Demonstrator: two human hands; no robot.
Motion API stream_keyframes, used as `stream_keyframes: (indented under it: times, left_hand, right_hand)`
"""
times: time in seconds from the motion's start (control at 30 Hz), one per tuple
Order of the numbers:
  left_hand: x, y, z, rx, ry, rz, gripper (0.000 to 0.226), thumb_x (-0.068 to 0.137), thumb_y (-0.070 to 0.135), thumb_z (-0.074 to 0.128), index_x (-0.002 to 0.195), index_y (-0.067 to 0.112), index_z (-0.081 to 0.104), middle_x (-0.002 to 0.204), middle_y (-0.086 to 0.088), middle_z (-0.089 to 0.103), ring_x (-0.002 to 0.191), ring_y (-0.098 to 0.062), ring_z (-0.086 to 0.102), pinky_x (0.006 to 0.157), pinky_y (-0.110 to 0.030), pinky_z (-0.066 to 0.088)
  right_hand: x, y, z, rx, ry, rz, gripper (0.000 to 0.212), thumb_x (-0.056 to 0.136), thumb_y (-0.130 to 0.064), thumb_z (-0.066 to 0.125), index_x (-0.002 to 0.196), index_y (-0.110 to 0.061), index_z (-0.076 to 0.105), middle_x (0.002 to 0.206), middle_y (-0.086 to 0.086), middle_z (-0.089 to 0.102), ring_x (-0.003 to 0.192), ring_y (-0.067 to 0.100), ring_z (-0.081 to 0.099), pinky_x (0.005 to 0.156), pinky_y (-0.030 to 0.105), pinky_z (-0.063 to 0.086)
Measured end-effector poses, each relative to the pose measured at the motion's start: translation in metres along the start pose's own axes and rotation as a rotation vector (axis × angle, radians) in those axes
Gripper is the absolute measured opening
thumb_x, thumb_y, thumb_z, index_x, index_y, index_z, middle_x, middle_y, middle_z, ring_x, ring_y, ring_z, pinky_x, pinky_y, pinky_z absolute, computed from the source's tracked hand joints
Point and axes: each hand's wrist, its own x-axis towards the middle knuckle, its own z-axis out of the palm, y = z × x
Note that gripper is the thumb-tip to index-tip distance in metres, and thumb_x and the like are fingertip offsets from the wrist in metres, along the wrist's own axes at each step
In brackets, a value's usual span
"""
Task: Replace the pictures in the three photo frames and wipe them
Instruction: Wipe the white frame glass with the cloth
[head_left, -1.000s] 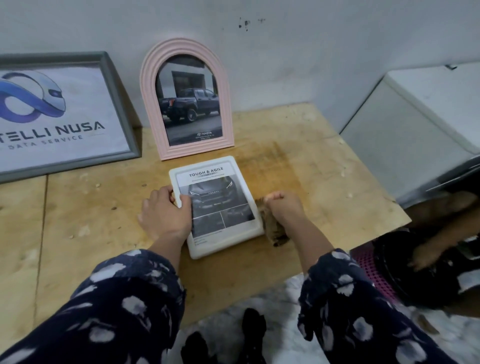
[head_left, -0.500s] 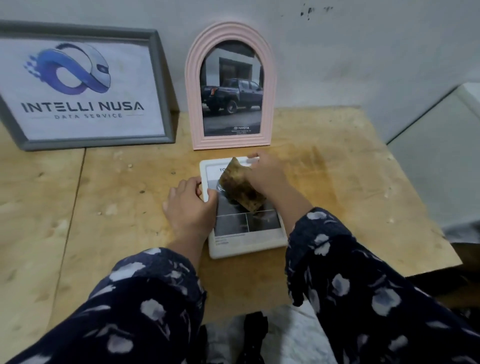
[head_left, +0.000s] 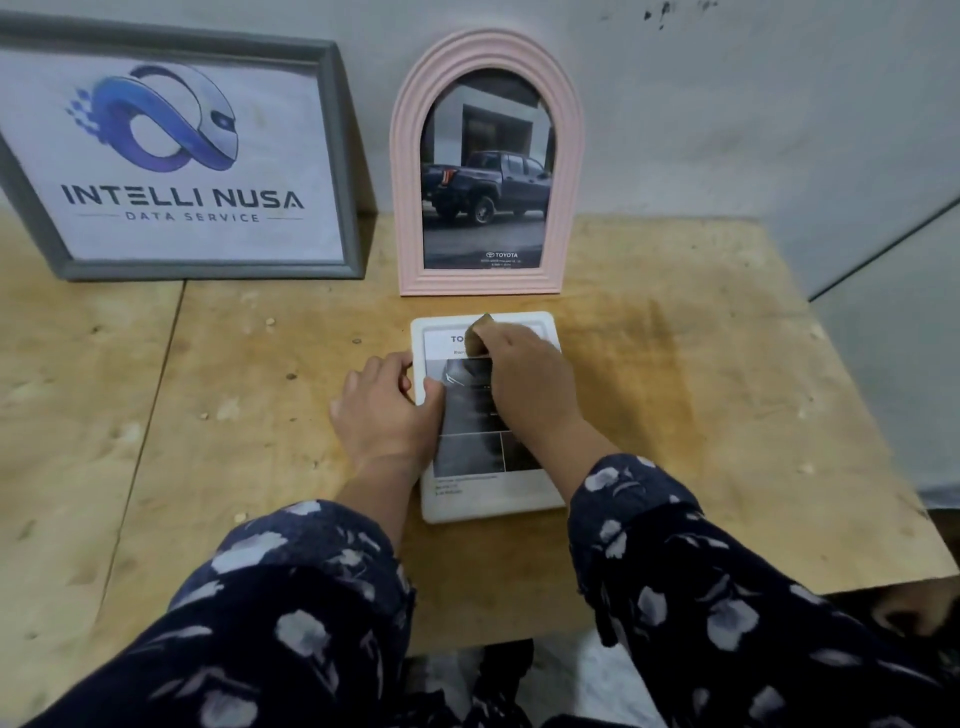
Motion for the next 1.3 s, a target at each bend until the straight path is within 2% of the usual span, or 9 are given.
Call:
stream_keyframes:
  times: [0.07, 0.17, 0.2, 0.33, 0.53, 0.83, 1.03, 1.13, 1.3]
  left_hand:
    - [0.000, 0.000, 0.000, -0.006, 0.002, -0.003, 0.031, 0.085, 0.047, 0.047, 0.112, 0.036, 0.058, 0.096, 0.012, 0.056, 0.096, -0.016, 0.046, 0.078, -0.033, 0.028]
    - [0.000, 0.000, -0.001, -0.026, 0.001, -0.007, 0.029, 0.084, 0.045, 0.048, 0.110, 0.036, 0.059, 0.091, 0.013, 0.053, 0.094, -0.016, 0.045, 0.076, -0.032, 0.027]
    - [-0.001, -0.001, -0.001, -0.027, 0.004, 0.000, 0.028, 0.084, 0.045, 0.049, 0.109, 0.036, 0.059, 0.090, 0.012, 0.053, 0.094, -0.016, 0.046, 0.076, -0.032, 0.027]
    - [-0.001, -0.001, -0.002, -0.030, 0.012, 0.011, 0.029, 0.085, 0.046, 0.049, 0.109, 0.035, 0.059, 0.090, 0.012, 0.053, 0.093, -0.016, 0.046, 0.075, -0.033, 0.027]
    - [-0.002, -0.002, -0.001, -0.041, 0.016, 0.019, 0.029, 0.084, 0.046, 0.049, 0.108, 0.036, 0.059, 0.089, 0.013, 0.054, 0.094, -0.015, 0.046, 0.076, -0.032, 0.028]
    - [-0.004, -0.002, -0.001, -0.067, 0.027, 0.022, 0.032, 0.083, 0.046, 0.049, 0.112, 0.037, 0.061, 0.091, 0.015, 0.056, 0.095, -0.013, 0.044, 0.075, -0.031, 0.024]
    - [-0.004, -0.002, 0.000, -0.054, 0.032, 0.027, 0.033, 0.084, 0.046, 0.048, 0.111, 0.035, 0.061, 0.092, 0.014, 0.056, 0.096, -0.016, 0.046, 0.076, -0.032, 0.026]
    - [-0.004, -0.001, 0.000, -0.045, 0.035, 0.030, 0.033, 0.083, 0.047, 0.048, 0.112, 0.035, 0.060, 0.092, 0.015, 0.054, 0.097, -0.017, 0.046, 0.076, -0.032, 0.027]
    - [-0.005, -0.001, -0.001, -0.036, 0.034, 0.032, 0.034, 0.083, 0.048, 0.047, 0.111, 0.035, 0.061, 0.095, 0.012, 0.058, 0.097, -0.019, 0.048, 0.077, -0.033, 0.028]
  right_hand:
    - [0.001, 0.008, -0.003, -0.078, 0.053, -0.041, 0.035, 0.083, -0.015, 0.035, 0.102, -0.016, 0.065, 0.101, 0.002, 0.068, 0.095, 0.024, 0.062, 0.079, 0.031, 0.047]
    - [-0.004, 0.014, 0.000, -0.103, -0.154, -0.004, 0.041, 0.092, -0.008, 0.041, 0.131, -0.016, 0.051, 0.132, 0.004, 0.057, 0.121, 0.026, 0.051, 0.097, 0.035, 0.040]
    - [-0.003, 0.015, 0.001, -0.101, -0.179, 0.027, 0.042, 0.094, -0.007, 0.043, 0.135, -0.013, 0.047, 0.135, 0.006, 0.055, 0.122, 0.025, 0.050, 0.098, 0.034, 0.039]
    - [0.009, 0.006, -0.005, -0.223, -0.108, 0.039, 0.026, 0.093, -0.001, 0.042, 0.111, -0.007, 0.060, 0.106, 0.011, 0.063, 0.100, 0.026, 0.054, 0.083, 0.031, 0.040]
    - [0.004, 0.010, 0.006, -0.203, -0.099, 0.112, 0.030, 0.092, 0.001, 0.038, 0.110, -0.008, 0.059, 0.106, 0.011, 0.064, 0.102, 0.027, 0.052, 0.069, 0.029, 0.031]
    - [-0.006, 0.007, 0.009, -0.078, -0.024, 0.312, 0.038, 0.086, -0.001, 0.042, 0.108, -0.019, 0.068, 0.104, 0.002, 0.068, 0.095, 0.027, 0.057, 0.065, 0.026, 0.033]
    - [-0.031, 0.004, 0.003, -0.024, -0.030, 0.322, 0.046, 0.083, 0.000, 0.047, 0.120, -0.022, 0.064, 0.108, 0.000, 0.067, 0.096, 0.024, 0.058, 0.070, 0.027, 0.038]
    - [-0.045, 0.000, 0.001, -0.008, -0.023, 0.321, 0.051, 0.082, 0.000, 0.049, 0.125, -0.025, 0.061, 0.110, -0.002, 0.067, 0.097, 0.023, 0.057, 0.070, 0.025, 0.033]
    - [-0.072, -0.008, 0.002, 0.044, -0.030, 0.321, 0.047, 0.084, -0.005, 0.055, 0.126, -0.024, 0.060, 0.110, -0.002, 0.067, 0.096, 0.023, 0.057, 0.075, 0.029, 0.040]
